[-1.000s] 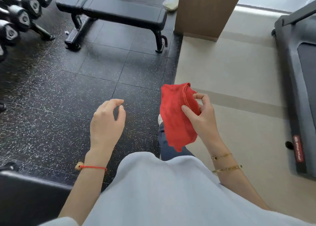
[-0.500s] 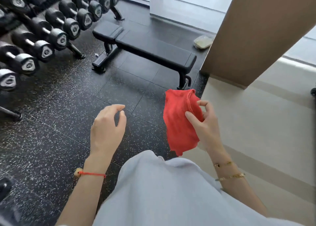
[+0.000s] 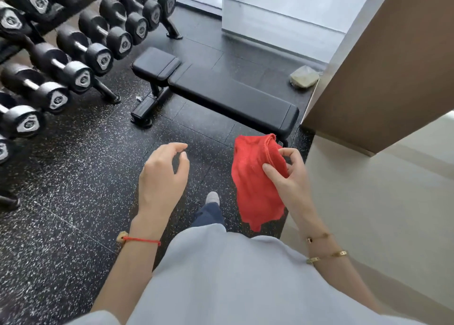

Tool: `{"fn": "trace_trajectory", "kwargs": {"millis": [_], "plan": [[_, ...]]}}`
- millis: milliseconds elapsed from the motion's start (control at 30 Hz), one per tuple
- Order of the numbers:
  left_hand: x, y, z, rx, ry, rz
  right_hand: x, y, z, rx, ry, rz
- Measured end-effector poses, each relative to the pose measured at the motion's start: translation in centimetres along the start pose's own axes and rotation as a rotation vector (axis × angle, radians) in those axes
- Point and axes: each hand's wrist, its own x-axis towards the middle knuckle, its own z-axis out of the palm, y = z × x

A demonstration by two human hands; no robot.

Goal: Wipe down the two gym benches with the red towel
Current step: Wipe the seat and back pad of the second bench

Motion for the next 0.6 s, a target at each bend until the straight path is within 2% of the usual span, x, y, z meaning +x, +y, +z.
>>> {"fn": "trace_trajectory", "kwargs": {"millis": [233,600], "plan": [[16.5,-1.1,1.1,-0.016,-0.059,0.119,12.7,-3.4,4.2,0.03,0.158,0.003],[31.8,-0.3,7.2,-0.027,-0.2,0.196,25.6,-3.5,6.3,0.05,0.273,0.09]]}}
